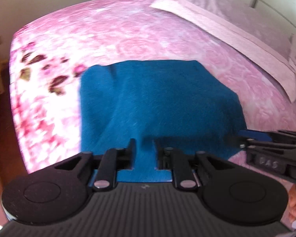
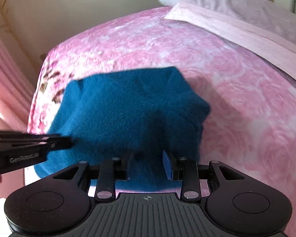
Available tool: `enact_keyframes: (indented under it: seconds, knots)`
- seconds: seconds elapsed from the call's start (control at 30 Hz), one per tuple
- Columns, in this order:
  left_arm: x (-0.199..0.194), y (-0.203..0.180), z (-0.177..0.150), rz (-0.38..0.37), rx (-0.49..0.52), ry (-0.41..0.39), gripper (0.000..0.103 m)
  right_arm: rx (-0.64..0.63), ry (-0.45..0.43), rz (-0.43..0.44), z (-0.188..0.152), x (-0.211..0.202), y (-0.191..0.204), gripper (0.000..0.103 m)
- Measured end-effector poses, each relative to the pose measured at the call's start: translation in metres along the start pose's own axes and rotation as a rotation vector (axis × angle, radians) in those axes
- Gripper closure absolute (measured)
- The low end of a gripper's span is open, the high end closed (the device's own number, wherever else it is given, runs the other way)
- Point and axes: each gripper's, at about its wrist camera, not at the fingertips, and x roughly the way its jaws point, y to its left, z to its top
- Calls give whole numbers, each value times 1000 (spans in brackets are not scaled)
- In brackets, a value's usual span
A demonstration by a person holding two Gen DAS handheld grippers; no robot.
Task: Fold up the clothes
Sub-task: 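Open both grippers and release the sweater bundle onto the bed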
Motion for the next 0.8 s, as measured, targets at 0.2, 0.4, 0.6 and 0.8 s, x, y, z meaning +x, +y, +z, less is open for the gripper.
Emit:
enact_keyframes:
  seconds: [0.2,0.4,0.6,0.8]
  knots:
    - [-11,11,-21,83,-39,168,68,189,93,-26,-18,-18,-7,27]
    - [-9,22,-40,139,-41,233,66,237,173,-54,-33,-14,-3,27]
    - [-8,28,-46,140,-47,250,64,213,193,-58,-36,-8,8,27]
    - [-12,53,-40,55,-132,197,63,186,209,-63,-38,-2,15,27]
